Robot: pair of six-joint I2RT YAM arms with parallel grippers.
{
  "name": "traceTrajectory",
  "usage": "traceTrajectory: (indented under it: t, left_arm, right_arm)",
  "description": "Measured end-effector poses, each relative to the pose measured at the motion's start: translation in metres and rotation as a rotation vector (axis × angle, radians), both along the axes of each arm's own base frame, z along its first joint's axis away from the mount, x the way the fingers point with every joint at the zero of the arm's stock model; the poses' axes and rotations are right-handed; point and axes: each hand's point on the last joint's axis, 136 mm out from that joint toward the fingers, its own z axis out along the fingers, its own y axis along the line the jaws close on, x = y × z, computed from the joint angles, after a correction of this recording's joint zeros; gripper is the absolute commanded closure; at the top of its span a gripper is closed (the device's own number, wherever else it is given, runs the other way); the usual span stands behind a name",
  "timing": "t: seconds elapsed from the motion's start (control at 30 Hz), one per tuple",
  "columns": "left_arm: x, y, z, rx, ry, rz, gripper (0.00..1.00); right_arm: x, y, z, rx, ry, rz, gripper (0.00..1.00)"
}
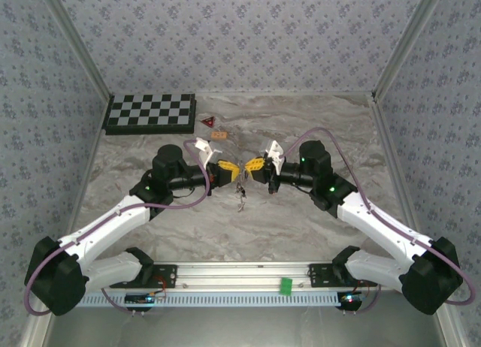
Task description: Put the keys on the keyring
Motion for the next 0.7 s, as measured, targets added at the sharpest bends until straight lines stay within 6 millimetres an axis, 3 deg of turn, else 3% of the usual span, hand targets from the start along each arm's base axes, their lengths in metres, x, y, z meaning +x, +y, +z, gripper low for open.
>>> traceTrajectory:
  t: [0.7]
  left_arm:
    - [-0.0005,-0.0003,0.0013,-0.004,-0.004,-0.004,1.0]
  right_arm:
    - [-0.0037,0.0016,0.0021,0.009,-0.002,0.024,1.0]
